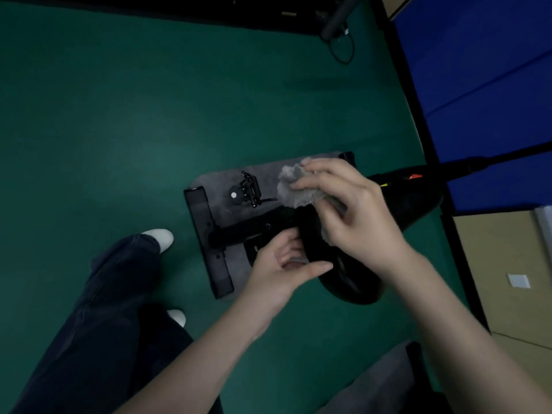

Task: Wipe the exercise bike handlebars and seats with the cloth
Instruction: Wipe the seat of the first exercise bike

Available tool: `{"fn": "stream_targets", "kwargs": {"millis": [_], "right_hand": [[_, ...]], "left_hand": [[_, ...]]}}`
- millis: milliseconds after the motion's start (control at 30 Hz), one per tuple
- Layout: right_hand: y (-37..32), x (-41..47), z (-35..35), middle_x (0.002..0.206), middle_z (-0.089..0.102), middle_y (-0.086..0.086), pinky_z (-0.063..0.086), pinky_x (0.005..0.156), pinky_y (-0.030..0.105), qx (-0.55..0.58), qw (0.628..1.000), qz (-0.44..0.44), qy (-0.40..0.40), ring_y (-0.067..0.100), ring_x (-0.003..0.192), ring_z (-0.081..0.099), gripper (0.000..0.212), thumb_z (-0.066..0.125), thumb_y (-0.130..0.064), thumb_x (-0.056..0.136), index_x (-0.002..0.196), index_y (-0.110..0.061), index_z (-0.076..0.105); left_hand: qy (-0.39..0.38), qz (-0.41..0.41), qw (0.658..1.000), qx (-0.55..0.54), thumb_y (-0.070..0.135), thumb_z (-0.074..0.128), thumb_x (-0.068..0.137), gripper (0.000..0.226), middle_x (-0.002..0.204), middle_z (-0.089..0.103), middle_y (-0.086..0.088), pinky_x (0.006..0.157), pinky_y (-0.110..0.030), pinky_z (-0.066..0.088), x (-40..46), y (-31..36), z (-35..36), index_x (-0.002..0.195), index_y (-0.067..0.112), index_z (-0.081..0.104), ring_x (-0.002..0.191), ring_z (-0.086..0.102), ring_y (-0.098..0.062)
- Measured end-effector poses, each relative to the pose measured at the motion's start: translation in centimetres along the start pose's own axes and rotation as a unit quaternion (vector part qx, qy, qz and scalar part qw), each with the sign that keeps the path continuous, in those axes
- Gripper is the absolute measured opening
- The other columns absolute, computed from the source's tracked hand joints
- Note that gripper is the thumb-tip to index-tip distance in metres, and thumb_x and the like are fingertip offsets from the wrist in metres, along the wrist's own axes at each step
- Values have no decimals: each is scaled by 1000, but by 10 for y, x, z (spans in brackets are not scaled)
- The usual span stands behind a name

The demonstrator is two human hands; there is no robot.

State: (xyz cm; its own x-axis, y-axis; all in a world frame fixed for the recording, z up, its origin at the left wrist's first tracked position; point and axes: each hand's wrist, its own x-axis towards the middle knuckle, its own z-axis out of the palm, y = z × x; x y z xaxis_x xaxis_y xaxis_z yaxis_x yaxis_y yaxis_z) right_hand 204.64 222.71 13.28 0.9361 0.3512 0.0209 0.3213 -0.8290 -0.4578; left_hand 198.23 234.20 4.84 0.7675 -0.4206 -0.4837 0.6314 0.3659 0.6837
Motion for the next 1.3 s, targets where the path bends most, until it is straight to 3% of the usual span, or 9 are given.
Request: {"fn": "stream_targets", "kwargs": {"millis": [200, 300, 500, 767, 933, 1033, 1100, 1200, 1300], "right_hand": [[-1, -4, -21, 108, 66, 8, 40, 105, 36, -8, 958, -147, -248, 21, 114, 58, 30, 55, 11, 80, 96, -7, 73], [4, 23, -28, 106, 65, 7, 41, 100, 35, -75, 930, -188, -305, 23, 108, 60, 27, 53, 1, 83, 99, -9, 71], [25, 58, -33, 101, 65, 6, 46, 89, 23, -69, 977, -76, -186, 20, 98, 63, 27, 54, 5, 81, 98, -7, 70], [16, 54, -27, 102, 64, 3, 47, 86, 28, -23, 970, -70, -231, 16, 98, 62, 27, 52, 2, 82, 100, -8, 69], [50, 69, -25, 96, 71, 2, 46, 84, 28, 9, 984, 107, -145, 14, 93, 64, 17, 55, -12, 92, 101, -19, 68], [56, 45, -36, 76, 66, -21, 39, 72, 13, 30, 981, 177, -76, -6, 76, 58, 18, 54, -10, 94, 99, -25, 64], [49, 25, -37, 78, 63, -26, 35, 73, 4, 23, 982, 186, -19, -9, 79, 58, 21, 54, -6, 93, 102, -21, 64], [36, 4, -29, 106, 63, -3, 36, 90, 6, 5, 985, 160, 58, 6, 102, 58, 23, 55, -1, 90, 108, -10, 66], [36, 5, -26, 107, 61, 2, 35, 89, 6, 17, 986, 156, 56, 7, 100, 56, 23, 54, -1, 91, 108, -9, 66]], "left_hand": [[3, -37, 994, -101, 6, 78, 71, 43, 104, 72, -5, 86, -20, 48, -8, -6, 9, 112, 4, 63, 101, 66, -14], [13, -49, 990, -135, 11, 80, 65, 43, 101, 72, -1, 83, -17, 48, -8, -10, 14, 106, 13, 65, 97, 66, -12], [-7, -36, 991, -127, 18, 85, 61, 51, 106, 71, -4, 91, -27, 48, -7, -11, 12, 109, 17, 66, 102, 66, -17], [-21, -12, 993, -112, 16, 84, 54, 82, 121, 65, 0, 92, -28, 50, 17, 7, 3, 128, 21, 50, 112, 61, -14], [-34, -2, 998, -61, 6, 82, 60, 80, 120, 65, 3, 87, -20, 49, 24, 25, -3, 131, 23, 49, 110, 62, -10], [-44, -8, 999, -10, 8, 81, 61, 78, 119, 65, 4, 81, -16, 49, 24, 36, -6, 130, 24, 50, 106, 63, -8], [-45, -11, 999, 23, 3, 80, 64, 77, 120, 63, 4, 79, -15, 49, 25, 42, -7, 131, 23, 48, 105, 63, -9], [-57, -18, 995, 82, 9, 87, 57, 88, 122, 60, 4, 79, -18, 51, 30, 53, -9, 132, 23, 45, 103, 63, -10], [-63, -27, 987, 144, 23, 87, 48, 89, 123, 59, 5, 82, -23, 53, 35, 62, -14, 128, 29, 46, 102, 63, -12]]}}
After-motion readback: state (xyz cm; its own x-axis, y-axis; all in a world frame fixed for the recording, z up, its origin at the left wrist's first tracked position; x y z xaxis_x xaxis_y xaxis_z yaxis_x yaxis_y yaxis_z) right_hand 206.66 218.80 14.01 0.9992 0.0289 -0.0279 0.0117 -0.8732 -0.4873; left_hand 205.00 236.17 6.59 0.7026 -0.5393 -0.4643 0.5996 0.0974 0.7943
